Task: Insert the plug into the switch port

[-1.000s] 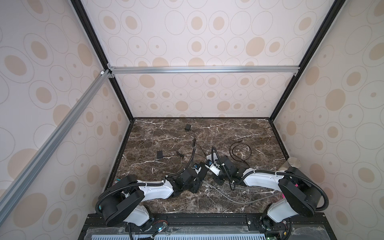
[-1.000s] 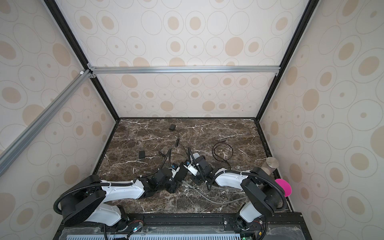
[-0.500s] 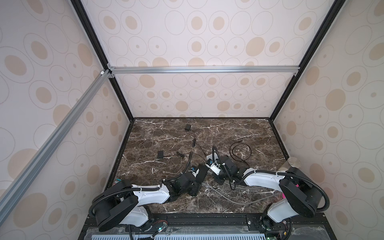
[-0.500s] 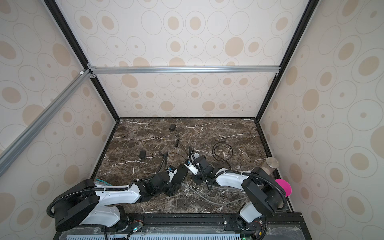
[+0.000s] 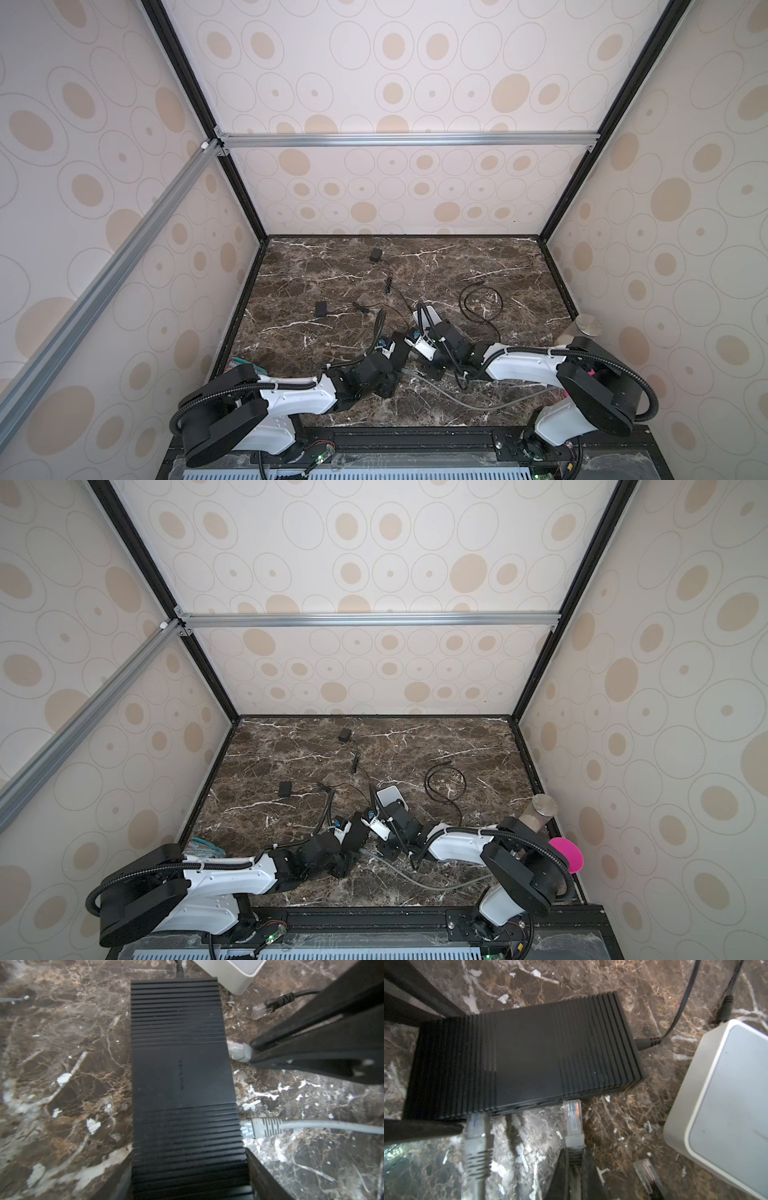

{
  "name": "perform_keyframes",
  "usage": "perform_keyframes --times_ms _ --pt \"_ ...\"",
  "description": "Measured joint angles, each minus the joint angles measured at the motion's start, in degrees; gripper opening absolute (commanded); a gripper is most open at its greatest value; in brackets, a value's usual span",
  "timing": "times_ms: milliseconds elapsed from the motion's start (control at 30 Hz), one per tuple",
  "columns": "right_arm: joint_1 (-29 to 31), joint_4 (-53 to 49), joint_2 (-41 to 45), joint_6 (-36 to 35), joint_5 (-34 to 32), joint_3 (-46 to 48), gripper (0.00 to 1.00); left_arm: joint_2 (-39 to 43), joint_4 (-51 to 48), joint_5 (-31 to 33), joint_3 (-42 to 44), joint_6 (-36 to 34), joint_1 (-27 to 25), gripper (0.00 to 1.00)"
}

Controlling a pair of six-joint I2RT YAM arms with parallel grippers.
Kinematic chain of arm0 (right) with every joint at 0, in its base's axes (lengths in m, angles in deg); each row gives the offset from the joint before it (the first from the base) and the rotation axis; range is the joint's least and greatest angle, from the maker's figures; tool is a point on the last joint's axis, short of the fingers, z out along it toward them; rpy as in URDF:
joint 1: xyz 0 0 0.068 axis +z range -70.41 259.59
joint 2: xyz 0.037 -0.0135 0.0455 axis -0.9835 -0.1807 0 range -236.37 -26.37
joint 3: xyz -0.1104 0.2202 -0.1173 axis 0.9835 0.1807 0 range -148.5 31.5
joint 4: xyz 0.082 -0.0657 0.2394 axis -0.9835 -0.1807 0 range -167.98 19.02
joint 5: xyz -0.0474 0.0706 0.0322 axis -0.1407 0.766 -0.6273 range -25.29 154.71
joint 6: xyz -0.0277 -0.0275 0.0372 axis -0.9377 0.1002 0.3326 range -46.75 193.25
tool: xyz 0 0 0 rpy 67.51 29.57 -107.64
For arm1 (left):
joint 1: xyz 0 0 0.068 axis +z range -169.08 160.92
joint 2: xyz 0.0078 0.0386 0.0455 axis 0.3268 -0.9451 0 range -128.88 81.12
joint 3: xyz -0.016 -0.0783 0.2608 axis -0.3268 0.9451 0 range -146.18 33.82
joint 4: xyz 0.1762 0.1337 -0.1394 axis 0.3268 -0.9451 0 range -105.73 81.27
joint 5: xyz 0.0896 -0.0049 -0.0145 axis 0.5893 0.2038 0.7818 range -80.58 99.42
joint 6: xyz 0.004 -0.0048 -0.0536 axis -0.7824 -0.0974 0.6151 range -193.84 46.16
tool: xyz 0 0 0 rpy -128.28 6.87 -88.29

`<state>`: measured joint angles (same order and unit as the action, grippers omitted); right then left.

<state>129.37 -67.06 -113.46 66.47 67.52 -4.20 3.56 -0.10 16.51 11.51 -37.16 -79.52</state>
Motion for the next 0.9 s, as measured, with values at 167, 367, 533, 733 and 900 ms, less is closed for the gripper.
perform_keyframes --times_ms 167,367,533,733,900 --pt "0.5 -2.0 1.3 0.5 -2.5 0.0 0.0 -3.8 -1.8 3.4 -3.3 0.1 -1.8 0.47" --pt "0.6 -3.2 3.3 -0.1 -5.6 -0.1 0.0 -3.7 -1.8 3.5 -3.2 0.0 -2.6 0.46" --pt "0.6 -7.0 2.7 -0.7 -7.2 -0.7 0.0 -4.4 -2.5 4.5 -3.8 0.6 -5.4 0.46" --pt "0.6 -9.6 0.7 -1.0 -7.1 -2.6 0.0 -4.2 -4.6 7.0 -4.3 2.4 -7.8 0.46" --pt "0.6 -9.7 0.7 -1.0 -6.2 -2.6 0.0 -2.3 -7.5 7.3 -4.0 3.6 -9.1 0.47"
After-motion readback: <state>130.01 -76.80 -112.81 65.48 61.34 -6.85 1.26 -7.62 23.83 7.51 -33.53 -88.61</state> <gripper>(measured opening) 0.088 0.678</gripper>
